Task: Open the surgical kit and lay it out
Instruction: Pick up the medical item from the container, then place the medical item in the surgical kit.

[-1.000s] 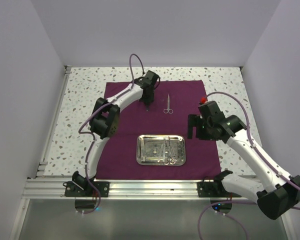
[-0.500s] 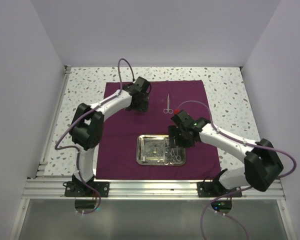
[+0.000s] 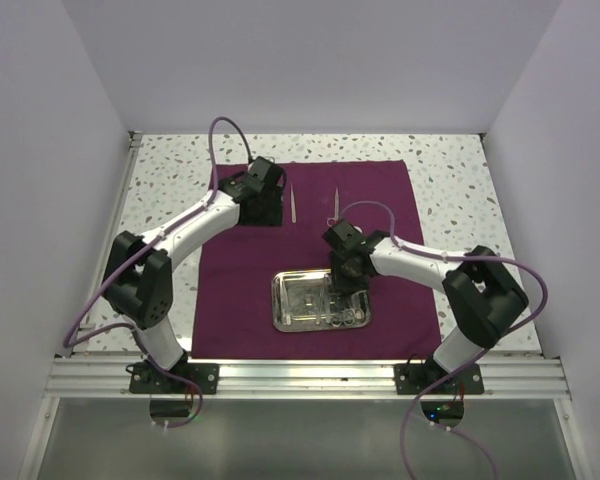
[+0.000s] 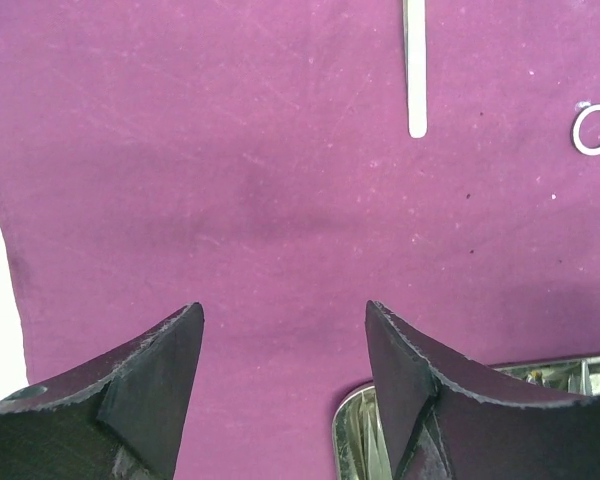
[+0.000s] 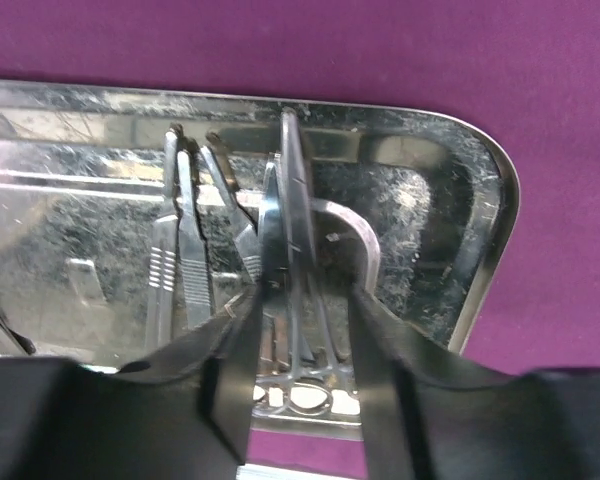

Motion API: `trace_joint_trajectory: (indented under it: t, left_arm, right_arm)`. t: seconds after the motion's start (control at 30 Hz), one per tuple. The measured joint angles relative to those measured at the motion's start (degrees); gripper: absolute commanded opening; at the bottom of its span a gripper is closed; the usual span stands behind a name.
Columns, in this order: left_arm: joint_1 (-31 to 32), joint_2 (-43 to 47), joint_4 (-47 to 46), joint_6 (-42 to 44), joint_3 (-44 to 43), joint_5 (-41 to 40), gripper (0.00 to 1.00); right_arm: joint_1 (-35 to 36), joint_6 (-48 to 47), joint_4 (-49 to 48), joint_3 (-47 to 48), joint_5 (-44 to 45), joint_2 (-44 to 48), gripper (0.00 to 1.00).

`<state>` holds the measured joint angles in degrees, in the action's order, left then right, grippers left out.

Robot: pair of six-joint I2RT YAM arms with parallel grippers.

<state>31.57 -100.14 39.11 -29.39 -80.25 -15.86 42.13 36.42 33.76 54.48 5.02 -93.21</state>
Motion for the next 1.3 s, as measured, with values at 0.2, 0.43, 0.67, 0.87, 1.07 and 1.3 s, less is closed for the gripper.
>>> trace_joint_trajectory:
  t: [0.2,0.43,0.67,0.87,1.07,1.3]
  left_arm:
    - [0.00,2.34,1.05,0.02,1.11,-0.48,0.69]
    - [0.00,5.35,2.45,0.04,2.43,-1.33,0.68]
    - [0.00,5.60,2.58,0.07,3.52,-1.38,0.67]
    - [0.00,5.60,2.54,0.09,3.61,-1.36,0.68]
    - [0.00,5.60,2.51,0.15,3.61,-1.33,0.69]
    - [0.09,5.60,2.56,0.44,3.61,0.76,0.68]
  right_arm:
    - [0.55,0.04,-0.20,2.14,1.11,-2.12,0.14]
    - [0.59,0.11,-0.94,2.84,1.36,-3.23,0.00]
    - [0.63,0.09,0.63,4.00,1.64,-3.17,0.00]
    - [0.57,0.00,8.33,11.08,4.70,-0.87,0.00]
    - [0.20,-1.25,13.31,22.53,8.22,2.25,0.00]
    - [-5.86,-4.63,14.53,31.91,10.05,-5.16,0.00]
